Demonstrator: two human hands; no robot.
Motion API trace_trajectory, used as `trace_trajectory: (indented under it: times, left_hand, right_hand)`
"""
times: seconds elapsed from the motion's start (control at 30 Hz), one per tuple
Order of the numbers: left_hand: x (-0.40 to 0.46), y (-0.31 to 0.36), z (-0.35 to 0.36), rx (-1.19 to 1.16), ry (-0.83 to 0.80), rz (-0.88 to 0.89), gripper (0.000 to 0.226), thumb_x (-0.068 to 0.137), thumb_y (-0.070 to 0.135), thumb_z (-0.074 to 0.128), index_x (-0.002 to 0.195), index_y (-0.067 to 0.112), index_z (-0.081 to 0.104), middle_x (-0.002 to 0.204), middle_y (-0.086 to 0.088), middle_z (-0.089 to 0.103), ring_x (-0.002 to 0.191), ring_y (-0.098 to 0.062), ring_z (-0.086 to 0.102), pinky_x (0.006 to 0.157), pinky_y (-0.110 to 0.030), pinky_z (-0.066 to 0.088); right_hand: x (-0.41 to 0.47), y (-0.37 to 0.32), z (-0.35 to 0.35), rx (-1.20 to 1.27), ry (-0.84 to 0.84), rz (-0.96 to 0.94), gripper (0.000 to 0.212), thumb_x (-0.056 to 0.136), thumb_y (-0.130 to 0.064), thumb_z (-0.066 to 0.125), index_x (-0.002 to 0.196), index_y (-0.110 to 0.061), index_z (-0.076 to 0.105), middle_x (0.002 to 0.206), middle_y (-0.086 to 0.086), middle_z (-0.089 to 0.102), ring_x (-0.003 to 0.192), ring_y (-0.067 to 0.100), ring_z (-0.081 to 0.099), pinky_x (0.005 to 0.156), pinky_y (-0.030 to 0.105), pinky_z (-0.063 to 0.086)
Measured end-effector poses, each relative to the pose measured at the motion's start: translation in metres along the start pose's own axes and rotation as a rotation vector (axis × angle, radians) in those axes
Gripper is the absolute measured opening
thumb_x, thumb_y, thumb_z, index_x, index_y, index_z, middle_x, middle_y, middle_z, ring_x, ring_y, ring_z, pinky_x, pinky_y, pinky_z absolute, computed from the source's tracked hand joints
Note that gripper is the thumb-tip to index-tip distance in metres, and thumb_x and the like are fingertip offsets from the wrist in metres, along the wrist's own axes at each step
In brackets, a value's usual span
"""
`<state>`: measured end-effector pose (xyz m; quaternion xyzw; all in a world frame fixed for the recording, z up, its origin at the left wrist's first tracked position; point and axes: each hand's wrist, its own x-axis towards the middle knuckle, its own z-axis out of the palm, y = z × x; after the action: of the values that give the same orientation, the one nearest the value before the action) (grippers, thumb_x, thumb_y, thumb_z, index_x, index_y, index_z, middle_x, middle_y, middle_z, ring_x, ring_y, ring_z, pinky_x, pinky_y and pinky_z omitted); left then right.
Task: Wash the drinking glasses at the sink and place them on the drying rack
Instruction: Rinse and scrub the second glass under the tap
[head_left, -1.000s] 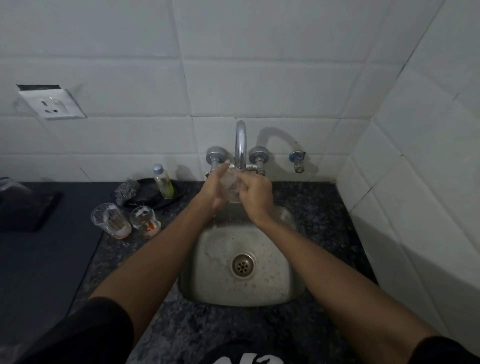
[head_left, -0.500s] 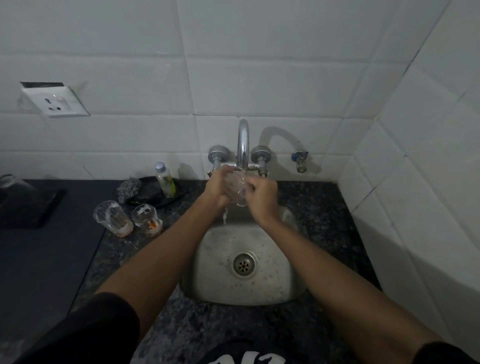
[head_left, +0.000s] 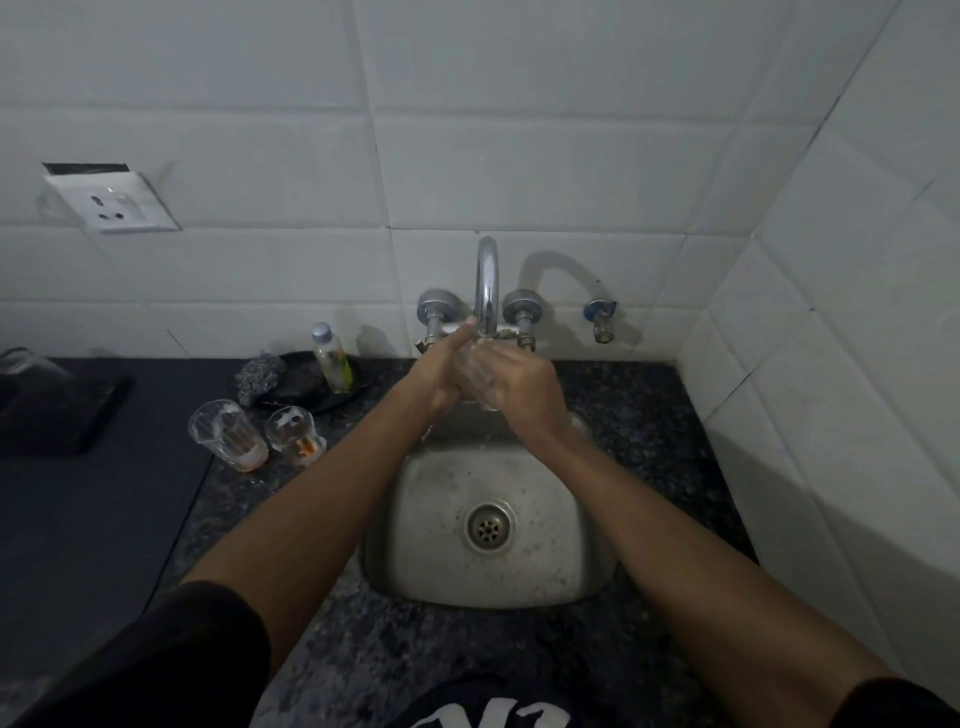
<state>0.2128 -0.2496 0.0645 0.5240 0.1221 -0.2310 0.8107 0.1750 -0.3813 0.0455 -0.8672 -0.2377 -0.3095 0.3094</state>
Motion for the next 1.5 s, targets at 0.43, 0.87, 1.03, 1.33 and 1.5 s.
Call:
trace_trajectory:
  times: [0.43, 0.87, 1.03, 1.33, 1.5]
  left_hand:
    - [-0.003, 0.001, -0.001, 0.077, 0.052, -0.002, 0.018, 0.101, 0.023, 0.055, 0.099, 0.008, 0.065, 0.096, -0.013, 0.067, 0.082, -0.025, 0.066, 0.081, -0.042, 0.055]
    - [-0.007, -0.003, -0.011, -0.095, -0.007, 0.021, 0.027, 0.103, 0.028, 0.053, 0.1, 0.006, 0.068, 0.093, -0.012, 0.072, 0.083, -0.025, 0.07, 0.094, -0.044, 0.049]
    - [0.003, -0.003, -0.019, 0.002, 0.104, 0.021, 0.038, 0.093, 0.035, 0.07, 0.115, 0.004, 0.069, 0.108, -0.015, 0.074, 0.094, -0.028, 0.072, 0.086, -0.044, 0.057]
    - [0.005, -0.007, -0.022, 0.015, 0.125, 0.207, 0.022, 0.087, 0.02, 0.072, 0.107, 0.013, 0.075, 0.106, -0.008, 0.069, 0.103, -0.028, 0.064, 0.1, -0.05, 0.053]
    - [-0.003, -0.006, -0.017, 0.08, 0.129, 0.273, 0.028, 0.091, 0.007, 0.065, 0.119, 0.008, 0.072, 0.114, -0.008, 0.067, 0.111, -0.026, 0.061, 0.098, -0.043, 0.053]
  right_hand:
    - [-0.001, 0.003, 0.006, 0.058, 0.003, 0.334, 0.022, 0.093, -0.01, 0.068, 0.112, -0.007, 0.079, 0.102, 0.008, 0.079, 0.091, 0.021, 0.074, 0.082, 0.021, 0.057]
    - [-0.001, -0.005, 0.012, 0.026, 0.005, 0.365, 0.022, 0.094, -0.005, 0.065, 0.112, -0.005, 0.078, 0.097, 0.011, 0.078, 0.085, 0.023, 0.074, 0.077, 0.03, 0.06]
    - [-0.005, -0.005, 0.003, 0.019, -0.071, 0.14, 0.028, 0.09, -0.003, 0.071, 0.117, -0.001, 0.076, 0.111, 0.015, 0.077, 0.101, 0.02, 0.072, 0.092, 0.027, 0.058]
    - [0.003, 0.005, -0.01, 0.339, -0.638, 0.755, 0.004, 0.096, -0.016, 0.069, 0.099, -0.015, 0.067, 0.094, 0.001, 0.069, 0.086, 0.017, 0.065, 0.074, 0.033, 0.052]
    - [-0.003, 0.024, -0.016, 0.653, -0.884, 0.798, 0.077, 0.077, -0.028, 0.089, 0.144, -0.021, 0.05, 0.133, 0.001, 0.066, 0.122, 0.018, 0.066, 0.107, 0.043, 0.053]
